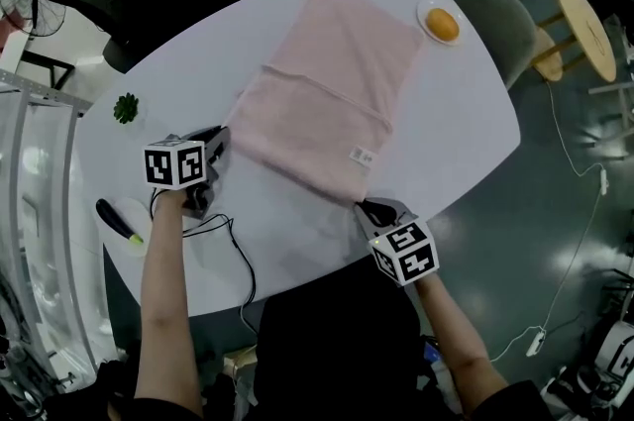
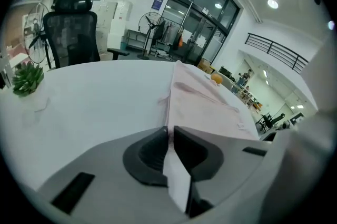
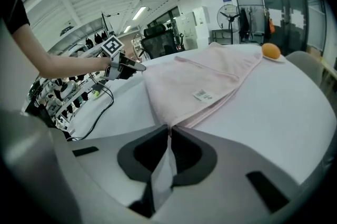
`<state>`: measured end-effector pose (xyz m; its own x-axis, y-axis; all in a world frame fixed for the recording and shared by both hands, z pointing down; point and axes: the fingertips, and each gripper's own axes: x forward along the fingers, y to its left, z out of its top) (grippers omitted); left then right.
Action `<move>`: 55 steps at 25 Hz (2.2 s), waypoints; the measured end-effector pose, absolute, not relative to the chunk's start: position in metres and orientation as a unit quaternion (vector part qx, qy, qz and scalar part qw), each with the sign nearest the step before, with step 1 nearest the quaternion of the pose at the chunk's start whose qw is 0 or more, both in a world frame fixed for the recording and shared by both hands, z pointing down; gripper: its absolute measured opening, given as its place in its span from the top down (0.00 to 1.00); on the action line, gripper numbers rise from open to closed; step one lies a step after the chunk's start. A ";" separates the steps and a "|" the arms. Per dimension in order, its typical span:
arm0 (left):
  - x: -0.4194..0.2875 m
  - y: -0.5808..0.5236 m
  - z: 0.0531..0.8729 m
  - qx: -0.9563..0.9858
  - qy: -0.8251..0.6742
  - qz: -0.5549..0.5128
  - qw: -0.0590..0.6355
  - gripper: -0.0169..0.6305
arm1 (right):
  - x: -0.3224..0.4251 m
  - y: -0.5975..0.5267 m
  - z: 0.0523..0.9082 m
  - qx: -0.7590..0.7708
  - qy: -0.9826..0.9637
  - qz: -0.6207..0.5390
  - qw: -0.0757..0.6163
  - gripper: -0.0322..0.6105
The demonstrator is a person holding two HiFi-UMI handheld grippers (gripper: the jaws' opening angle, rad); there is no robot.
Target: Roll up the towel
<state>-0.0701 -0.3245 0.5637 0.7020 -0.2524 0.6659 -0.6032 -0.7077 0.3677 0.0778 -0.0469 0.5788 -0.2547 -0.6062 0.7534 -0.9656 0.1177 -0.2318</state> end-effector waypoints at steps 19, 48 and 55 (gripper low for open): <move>-0.138 -0.197 0.543 0.892 -0.209 0.264 0.301 0.90 | 0.065 0.042 0.553 0.571 -0.708 0.307 0.281 0.91; -0.218 -0.041 0.559 0.855 -0.299 0.287 0.313 0.90 | 0.022 0.157 0.577 0.533 -0.724 0.319 0.299 0.91; -0.205 -0.066 0.539 0.861 -0.282 0.280 0.318 0.90 | 0.033 0.138 0.561 0.556 -0.715 0.340 0.252 0.91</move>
<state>-0.2052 -0.0655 0.5388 0.6840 -0.3076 0.6615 -0.6639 -0.6383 0.3896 0.0331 0.1380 0.5606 -0.2537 -0.6232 0.7398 -0.9671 0.1493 -0.2059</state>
